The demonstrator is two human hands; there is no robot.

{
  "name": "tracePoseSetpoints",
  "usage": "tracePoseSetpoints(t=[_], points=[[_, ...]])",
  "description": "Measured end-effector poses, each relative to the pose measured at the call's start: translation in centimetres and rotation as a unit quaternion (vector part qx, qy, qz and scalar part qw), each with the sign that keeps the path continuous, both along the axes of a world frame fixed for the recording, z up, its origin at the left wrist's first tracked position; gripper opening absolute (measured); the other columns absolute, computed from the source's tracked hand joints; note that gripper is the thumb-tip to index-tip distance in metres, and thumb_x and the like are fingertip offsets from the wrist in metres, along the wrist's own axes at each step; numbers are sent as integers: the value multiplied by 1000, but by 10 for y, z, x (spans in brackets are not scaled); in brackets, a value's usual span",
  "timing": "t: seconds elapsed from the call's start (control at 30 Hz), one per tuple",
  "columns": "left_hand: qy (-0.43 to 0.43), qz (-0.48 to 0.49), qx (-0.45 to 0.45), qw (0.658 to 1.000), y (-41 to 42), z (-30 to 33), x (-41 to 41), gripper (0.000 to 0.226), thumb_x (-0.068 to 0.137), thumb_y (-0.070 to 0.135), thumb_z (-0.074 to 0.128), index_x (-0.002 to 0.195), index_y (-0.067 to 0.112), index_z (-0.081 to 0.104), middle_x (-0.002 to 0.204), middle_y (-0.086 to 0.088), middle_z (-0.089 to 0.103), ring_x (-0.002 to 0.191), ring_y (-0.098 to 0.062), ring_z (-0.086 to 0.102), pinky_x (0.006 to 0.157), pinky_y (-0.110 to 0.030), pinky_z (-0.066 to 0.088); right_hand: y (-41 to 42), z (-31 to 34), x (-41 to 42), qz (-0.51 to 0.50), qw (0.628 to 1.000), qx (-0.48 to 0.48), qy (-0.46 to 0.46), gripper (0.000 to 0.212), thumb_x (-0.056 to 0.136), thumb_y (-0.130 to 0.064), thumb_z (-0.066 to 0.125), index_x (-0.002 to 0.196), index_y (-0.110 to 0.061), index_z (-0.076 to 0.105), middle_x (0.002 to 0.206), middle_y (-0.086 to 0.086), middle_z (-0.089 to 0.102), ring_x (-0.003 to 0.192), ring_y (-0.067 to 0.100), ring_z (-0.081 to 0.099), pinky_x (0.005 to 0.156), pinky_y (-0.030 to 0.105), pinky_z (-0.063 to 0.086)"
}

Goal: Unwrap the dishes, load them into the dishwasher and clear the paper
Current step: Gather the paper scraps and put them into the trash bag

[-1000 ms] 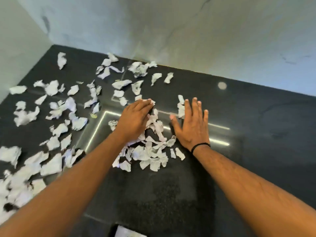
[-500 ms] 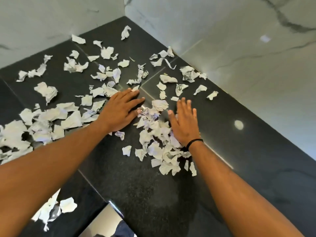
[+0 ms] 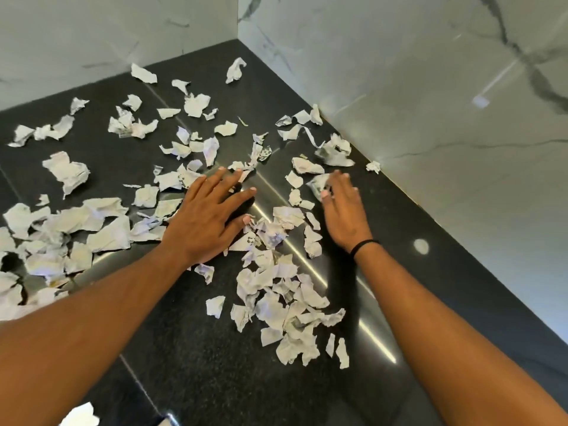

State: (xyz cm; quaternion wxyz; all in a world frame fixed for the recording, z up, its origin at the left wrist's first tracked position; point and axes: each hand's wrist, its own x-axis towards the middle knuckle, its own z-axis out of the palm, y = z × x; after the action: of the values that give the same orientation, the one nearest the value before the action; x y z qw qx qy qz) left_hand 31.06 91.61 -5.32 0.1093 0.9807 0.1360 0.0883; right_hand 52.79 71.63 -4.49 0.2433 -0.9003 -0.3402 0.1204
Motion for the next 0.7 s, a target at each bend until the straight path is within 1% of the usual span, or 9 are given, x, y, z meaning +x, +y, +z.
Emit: tracePoseSetpoints(t=[0.1, 0.23, 0.27, 0.37, 0.47, 0.53, 0.6, 0.63, 0.7], points=[[-7, 34, -17, 999, 1, -1, 1, 68, 98, 68, 24, 156, 32, 29, 168, -4, 14, 156, -24, 5, 125, -52, 10, 11, -2, -22, 43, 997, 66, 0, 51, 108, -33, 38, 155, -15, 34, 165, 4, 24, 155, 17, 11, 126, 37, 10], [-4, 85, -10, 996, 2, -2, 1, 78, 94, 75, 25, 157, 30, 28, 168, -8, 12, 156, -25, 2, 124, -56, 5, 26, 3, 13, -40, 988, 49, -144, 58, 102, -48, 45, 150, -16, 42, 161, 10, 32, 152, 28, 21, 123, 48, 20], [-3, 95, -8, 995, 1, -1, 1, 79, 93, 77, 25, 157, 30, 28, 168, -8, 12, 156, -26, 2, 124, -57, 4, 29, 6, 28, -76, 987, 35, -140, 61, 102, -52, 44, 151, -16, 41, 160, 12, 31, 151, 31, 21, 123, 51, 21], [-5, 130, -21, 991, 1, 0, 1, 81, 90, 80, 25, 155, 32, 29, 167, -8, 13, 156, -28, 0, 123, -59, 0, 42, 7, 59, -139, 990, 3, -37, 68, 103, -57, 35, 157, -15, 29, 165, 13, 22, 154, 30, 16, 124, 52, 16], [-12, 149, -50, 987, 1, 0, 3, 82, 89, 82, 26, 155, 33, 28, 167, -7, 12, 156, -29, 0, 123, -59, -1, 56, -2, 45, -56, 998, -23, -33, 64, 106, -51, 30, 158, -12, 26, 166, 13, 21, 155, 28, 12, 126, 50, 12], [-12, 153, -61, 986, 1, 0, 4, 83, 88, 82, 27, 155, 34, 27, 167, -7, 12, 156, -29, 1, 123, -59, 0, 67, -3, 22, 11, 1000, 11, -21, 59, 106, -46, 33, 155, -13, 30, 163, 14, 28, 153, 29, 18, 124, 51, 19], [-5, 154, -65, 986, 1, 1, 4, 84, 87, 83, 27, 156, 35, 25, 167, -6, 13, 156, -28, 2, 123, -59, 1, 77, -2, 4, 53, 998, 38, -7, 55, 107, -40, 39, 154, -13, 32, 161, 11, 33, 152, 27, 22, 124, 46, 22], [-3, 155, -66, 986, 1, 1, 4, 84, 87, 83, 27, 156, 35, 24, 167, -6, 13, 156, -27, 2, 123, -59, 1, 83, 0, -1, 61, 997, 53, -17, 53, 107, -36, 42, 154, -12, 34, 160, 10, 34, 152, 25, 23, 124, 43, 22], [-2, 155, -66, 986, 1, 2, 4, 85, 87, 84, 26, 156, 35, 24, 167, -7, 14, 156, -27, 3, 123, -59, 1, 93, 6, 0, 56, 990, 98, -90, 48, 105, -30, 45, 149, -11, 44, 156, 10, 41, 148, 27, 31, 121, 45, 29]])
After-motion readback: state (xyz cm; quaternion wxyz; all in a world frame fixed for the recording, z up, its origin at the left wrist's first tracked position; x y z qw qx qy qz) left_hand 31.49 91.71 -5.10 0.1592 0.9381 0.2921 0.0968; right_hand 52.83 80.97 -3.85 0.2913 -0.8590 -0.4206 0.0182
